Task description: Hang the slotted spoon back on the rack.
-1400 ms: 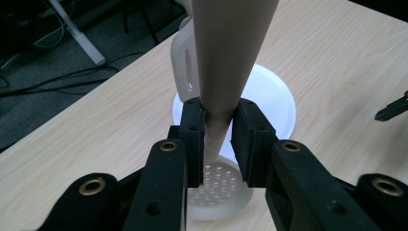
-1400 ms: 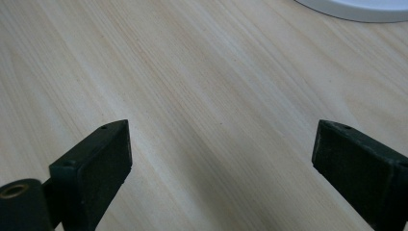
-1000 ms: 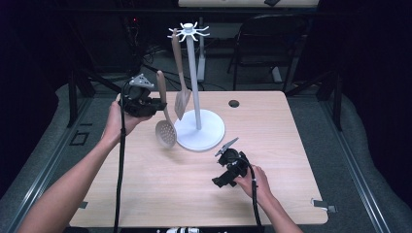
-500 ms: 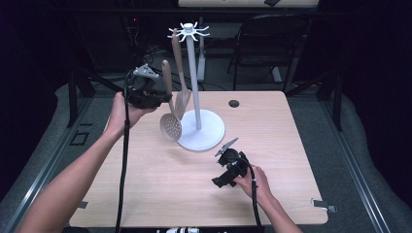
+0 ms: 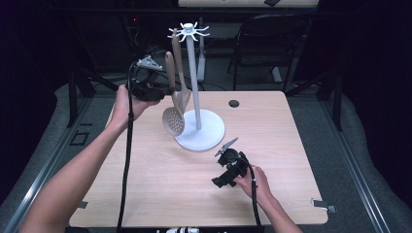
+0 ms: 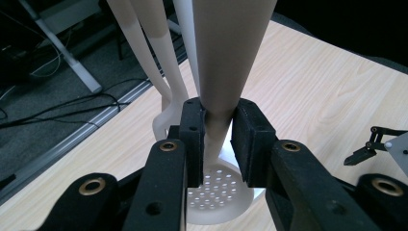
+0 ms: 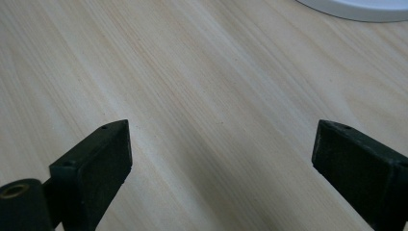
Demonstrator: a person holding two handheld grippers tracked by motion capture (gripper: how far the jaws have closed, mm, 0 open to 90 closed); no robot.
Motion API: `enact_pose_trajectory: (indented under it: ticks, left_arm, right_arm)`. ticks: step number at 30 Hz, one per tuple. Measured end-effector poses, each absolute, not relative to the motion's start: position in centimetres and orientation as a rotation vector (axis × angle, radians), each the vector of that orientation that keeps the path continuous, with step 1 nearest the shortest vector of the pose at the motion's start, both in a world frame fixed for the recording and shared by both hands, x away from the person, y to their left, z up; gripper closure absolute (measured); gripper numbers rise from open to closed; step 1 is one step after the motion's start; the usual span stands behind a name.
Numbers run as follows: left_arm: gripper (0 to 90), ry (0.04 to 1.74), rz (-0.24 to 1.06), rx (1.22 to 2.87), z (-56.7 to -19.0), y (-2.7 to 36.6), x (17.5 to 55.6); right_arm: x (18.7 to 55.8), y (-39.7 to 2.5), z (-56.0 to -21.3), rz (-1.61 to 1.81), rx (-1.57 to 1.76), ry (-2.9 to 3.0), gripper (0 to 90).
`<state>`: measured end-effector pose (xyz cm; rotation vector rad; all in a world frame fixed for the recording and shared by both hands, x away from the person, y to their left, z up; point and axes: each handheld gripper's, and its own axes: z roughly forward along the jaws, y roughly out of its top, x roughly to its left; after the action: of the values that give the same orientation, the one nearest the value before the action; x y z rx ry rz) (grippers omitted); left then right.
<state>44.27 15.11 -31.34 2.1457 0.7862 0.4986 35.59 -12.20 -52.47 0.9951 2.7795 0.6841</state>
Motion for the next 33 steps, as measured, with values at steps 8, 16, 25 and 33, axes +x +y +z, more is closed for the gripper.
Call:
enact_pose_trajectory:
  ticks: [8, 16, 25, 33]
  left_arm:
    - [75.3, 0.789, 0.505, 2.131, -30.7, 15.0, 44.7]
    - [75.2, 0.793, 0.511, 2.128, -30.2, 14.3, 45.4]
    - [75.2, 0.810, 0.510, 2.134, -30.0, 13.6, 46.3]
    - [75.2, 0.819, 0.508, 2.129, -29.9, 13.2, 46.9]
  right_arm:
    - [35.6, -12.2, -52.5, 0.679, 0.992, 2.777, 6.4]
    - [35.6, -12.1, -52.6, 0.717, 1.021, 2.775, 6.4]
    - [35.6, -12.2, -52.5, 0.702, 1.013, 2.780, 6.4]
    - [35.5, -12.2, -52.7, 0.723, 1.024, 2.767, 6.4]
